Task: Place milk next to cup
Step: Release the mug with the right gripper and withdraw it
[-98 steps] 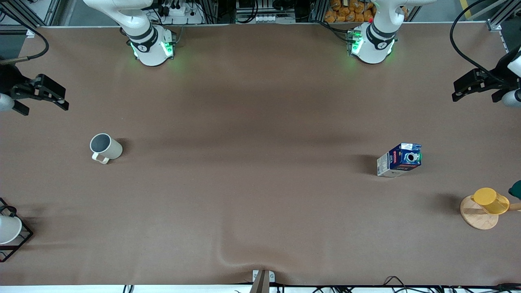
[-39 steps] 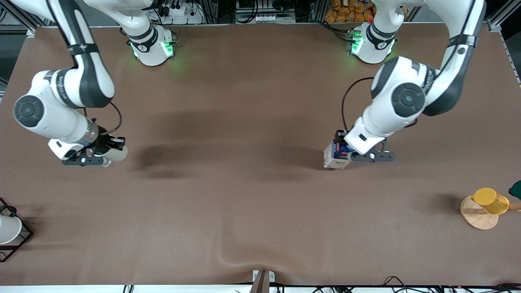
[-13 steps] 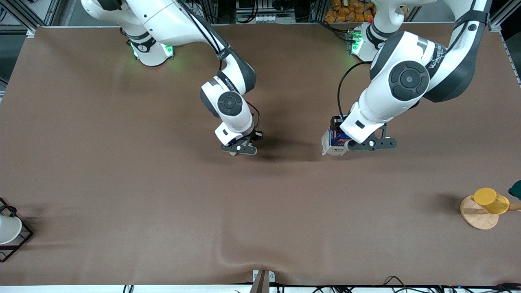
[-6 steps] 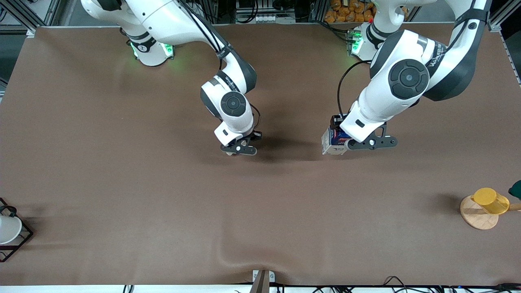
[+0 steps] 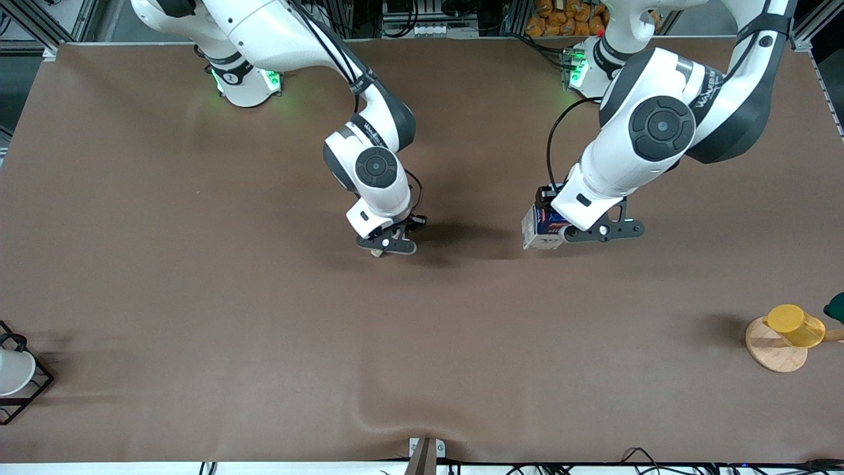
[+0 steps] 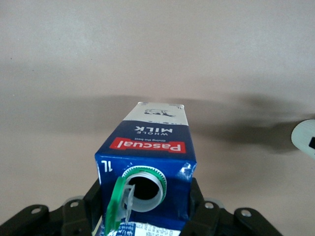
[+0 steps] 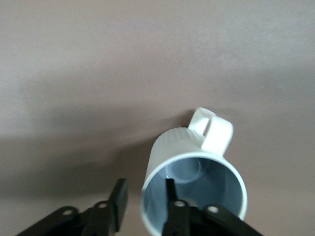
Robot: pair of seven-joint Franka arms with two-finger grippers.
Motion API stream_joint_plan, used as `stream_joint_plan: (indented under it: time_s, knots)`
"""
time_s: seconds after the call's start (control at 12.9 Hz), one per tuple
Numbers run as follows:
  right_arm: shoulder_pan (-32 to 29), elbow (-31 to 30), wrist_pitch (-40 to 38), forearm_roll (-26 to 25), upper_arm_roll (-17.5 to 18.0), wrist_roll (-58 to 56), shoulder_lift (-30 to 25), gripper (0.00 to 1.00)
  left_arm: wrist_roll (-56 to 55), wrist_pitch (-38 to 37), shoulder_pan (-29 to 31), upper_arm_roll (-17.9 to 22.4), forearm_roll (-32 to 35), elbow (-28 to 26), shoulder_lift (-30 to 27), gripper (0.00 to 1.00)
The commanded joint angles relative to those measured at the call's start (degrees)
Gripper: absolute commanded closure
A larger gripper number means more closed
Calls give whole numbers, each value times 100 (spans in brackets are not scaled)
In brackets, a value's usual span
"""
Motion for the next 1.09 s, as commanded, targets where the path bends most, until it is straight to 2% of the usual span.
stream_joint_plan:
  time_s: [0.0, 0.23, 0.47, 0.62, 0.85, 1.01]
  knots:
    - [-183, 37, -839, -118, -22, -33, -728, 0, -294, -140, -66, -134, 33, 68, -99, 31]
    - [-963, -146, -1684, -127, -39, -998, -1465, 0, -785, -148, -75, -529, 42, 95, -99, 31]
    - [-1965, -559, -1730, -109, -22, -1577, -2309, 0, -1452, -122, -337, -933, 77, 252, 24, 31]
    - [-2476, -596, -1983, -109, -22, -2264, -2679, 0, -1892, -87, -828, -935, 68, 506, 234, 30]
    - [-3320, -482, -2598, -91, -22, -2704, -3040, 0, -2358, -61, -1593, -908, 130, 981, 700, 30]
    - [-3724, -254, -3064, -92, -31, -3160, -3199, 0, -2762, 193, -1902, -899, 130, 1035, 859, 30]
